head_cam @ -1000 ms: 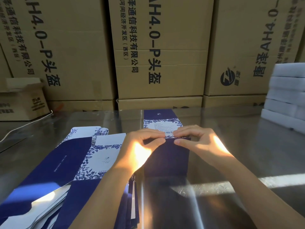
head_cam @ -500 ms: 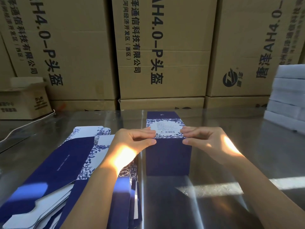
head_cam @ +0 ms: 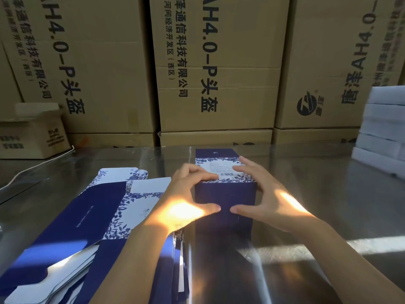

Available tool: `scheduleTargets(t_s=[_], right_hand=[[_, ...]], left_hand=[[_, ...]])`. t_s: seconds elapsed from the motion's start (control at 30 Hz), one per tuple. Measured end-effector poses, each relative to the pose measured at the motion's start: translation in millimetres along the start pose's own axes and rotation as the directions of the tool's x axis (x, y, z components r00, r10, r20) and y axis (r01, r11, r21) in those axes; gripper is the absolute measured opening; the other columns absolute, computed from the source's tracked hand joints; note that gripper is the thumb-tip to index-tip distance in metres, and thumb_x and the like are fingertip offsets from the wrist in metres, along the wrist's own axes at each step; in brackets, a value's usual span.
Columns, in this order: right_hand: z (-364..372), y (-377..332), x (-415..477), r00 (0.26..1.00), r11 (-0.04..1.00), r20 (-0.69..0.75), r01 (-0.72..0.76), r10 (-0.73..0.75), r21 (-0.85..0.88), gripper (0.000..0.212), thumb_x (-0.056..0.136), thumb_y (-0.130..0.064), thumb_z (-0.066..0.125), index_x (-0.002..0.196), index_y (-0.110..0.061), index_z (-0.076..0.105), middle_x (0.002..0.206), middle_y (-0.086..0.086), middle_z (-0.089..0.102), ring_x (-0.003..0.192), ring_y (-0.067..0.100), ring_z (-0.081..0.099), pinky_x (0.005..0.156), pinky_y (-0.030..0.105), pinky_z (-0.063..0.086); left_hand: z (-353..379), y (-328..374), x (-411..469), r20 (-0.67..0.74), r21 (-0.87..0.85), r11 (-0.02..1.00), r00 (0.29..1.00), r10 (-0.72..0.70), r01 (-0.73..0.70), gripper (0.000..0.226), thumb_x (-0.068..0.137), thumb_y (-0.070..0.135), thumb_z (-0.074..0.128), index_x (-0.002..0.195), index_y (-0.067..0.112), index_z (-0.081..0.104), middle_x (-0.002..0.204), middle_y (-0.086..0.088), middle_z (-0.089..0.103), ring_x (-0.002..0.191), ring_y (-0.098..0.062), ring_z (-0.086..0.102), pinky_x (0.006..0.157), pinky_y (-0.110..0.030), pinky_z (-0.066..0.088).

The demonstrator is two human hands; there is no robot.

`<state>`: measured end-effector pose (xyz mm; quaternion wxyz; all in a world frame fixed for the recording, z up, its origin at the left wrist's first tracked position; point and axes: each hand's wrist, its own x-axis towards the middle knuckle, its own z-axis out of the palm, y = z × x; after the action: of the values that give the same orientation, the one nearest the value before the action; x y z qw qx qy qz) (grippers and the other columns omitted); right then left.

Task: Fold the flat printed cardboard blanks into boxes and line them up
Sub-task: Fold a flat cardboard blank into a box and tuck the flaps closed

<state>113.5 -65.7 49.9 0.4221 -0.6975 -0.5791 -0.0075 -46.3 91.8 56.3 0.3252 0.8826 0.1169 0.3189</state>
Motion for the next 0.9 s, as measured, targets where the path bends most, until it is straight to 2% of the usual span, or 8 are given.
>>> scheduleTargets(t_s=[0.13,0.2,0.27,0.4,0.53,0.67,0.8,0.9], right_hand=[[4.4,1.9,-0.2,0.999,0.997,0.031,0.035,-0.033,-0.074,0.092,0.056,-0.055,0.076,0.132,-0.062,0.024,0.144,-0.045,0.003,0.13,-0.024,0.013,0.097,0.011,0.022],[6.9,4.1,-0.7,0.999,0.995,0.04,0.018,-0.014,-0.101,0.093,0.059,-0.051,0.078,0.129,-0.067,0.02,0.143,-0.046,0.004,0.129,-0.023,0.015,0.098,0.012,0.024],[10.9,5.7,-1.4,1.0,0.991,0.003,0.01,-0.009,-0.131,0.088,0.065,-0.043,0.081,0.122,-0.072,0.021,0.138,-0.049,0.011,0.126,-0.019,0.023,0.099,0.016,0.026],[21.0,5.5,-2.3,0.99,0.986,-0.133,0.019,-0.041,-0.165,0.074,0.066,-0.036,0.082,0.117,-0.059,0.034,0.129,-0.044,0.026,0.119,-0.012,0.036,0.094,0.019,0.034],[27.6,5.8,-0.3,0.974,0.984,-0.226,-0.023,-0.019,-0.179,0.068,0.066,-0.032,0.082,0.123,-0.042,0.045,0.127,-0.035,0.036,0.11,-0.012,0.04,0.089,0.022,0.038],[34.0,3.3,2.0,0.961,0.982,-0.277,-0.061,0.01,-0.176,0.063,0.069,-0.032,0.08,0.121,-0.042,0.045,0.127,-0.032,0.041,0.102,-0.012,0.041,0.085,0.024,0.04],[39.8,2.1,3.5,0.947,0.976,-0.321,-0.09,0.022,-0.2,0.061,0.069,-0.033,0.078,0.12,-0.042,0.045,0.126,-0.03,0.044,0.1,-0.006,0.047,0.08,0.027,0.043],[42.3,2.5,4.0,0.94,0.97,-0.339,-0.107,0.028,-0.217,0.06,0.07,-0.034,0.078,0.119,-0.043,0.044,0.126,-0.03,0.045,0.102,-0.004,0.046,0.076,0.026,0.04]], left_hand=[[1.2,-7.1,-1.0,0.077,0.056,0.997,0.995,-0.056,0.052,0.082,0.061,0.03,0.086,0.121,0.055,0.037,0.127,0.04,0.018,0.112,0.022,0.03,0.086,-0.008,0.029],[2.7,-10.1,-1.3,0.088,0.086,0.995,0.995,-0.049,0.041,0.083,0.061,0.032,0.085,0.123,0.054,0.035,0.13,0.042,0.014,0.105,0.033,0.025,0.079,-0.002,0.026],[4.9,-10.9,-1.5,0.066,0.106,0.994,0.997,-0.031,0.024,0.079,0.062,0.034,0.085,0.12,0.056,0.035,0.131,0.042,0.015,0.099,0.038,0.024,0.077,-0.002,0.027],[8.7,-10.5,-1.6,-0.03,0.15,0.989,0.999,-0.016,0.021,0.067,0.066,0.034,0.081,0.103,0.063,0.034,0.125,0.041,0.021,0.091,0.034,0.032,0.073,-0.002,0.028],[15.5,-11.1,-1.3,-0.121,0.168,0.985,0.993,-0.01,0.03,0.062,0.067,0.03,0.079,0.103,0.058,0.037,0.119,0.039,0.025,0.093,0.03,0.033,0.073,-0.012,0.032],[20.3,-14.1,-0.1,-0.204,0.155,0.987,0.979,-0.014,0.046,0.057,0.068,0.026,0.078,0.103,0.052,0.042,0.117,0.036,0.031,0.095,0.019,0.034,0.073,-0.016,0.033],[22.3,-17.6,1.7,-0.235,0.171,0.983,0.972,-0.017,0.058,0.053,0.069,0.026,0.077,0.11,0.044,0.047,0.117,0.034,0.031,0.092,0.016,0.035,0.072,-0.019,0.035],[22.5,-18.6,1.5,-0.254,0.165,0.984,0.967,-0.026,0.07,0.052,0.069,0.026,0.076,0.108,0.046,0.047,0.116,0.036,0.032,0.09,0.016,0.036,0.068,-0.016,0.033]])
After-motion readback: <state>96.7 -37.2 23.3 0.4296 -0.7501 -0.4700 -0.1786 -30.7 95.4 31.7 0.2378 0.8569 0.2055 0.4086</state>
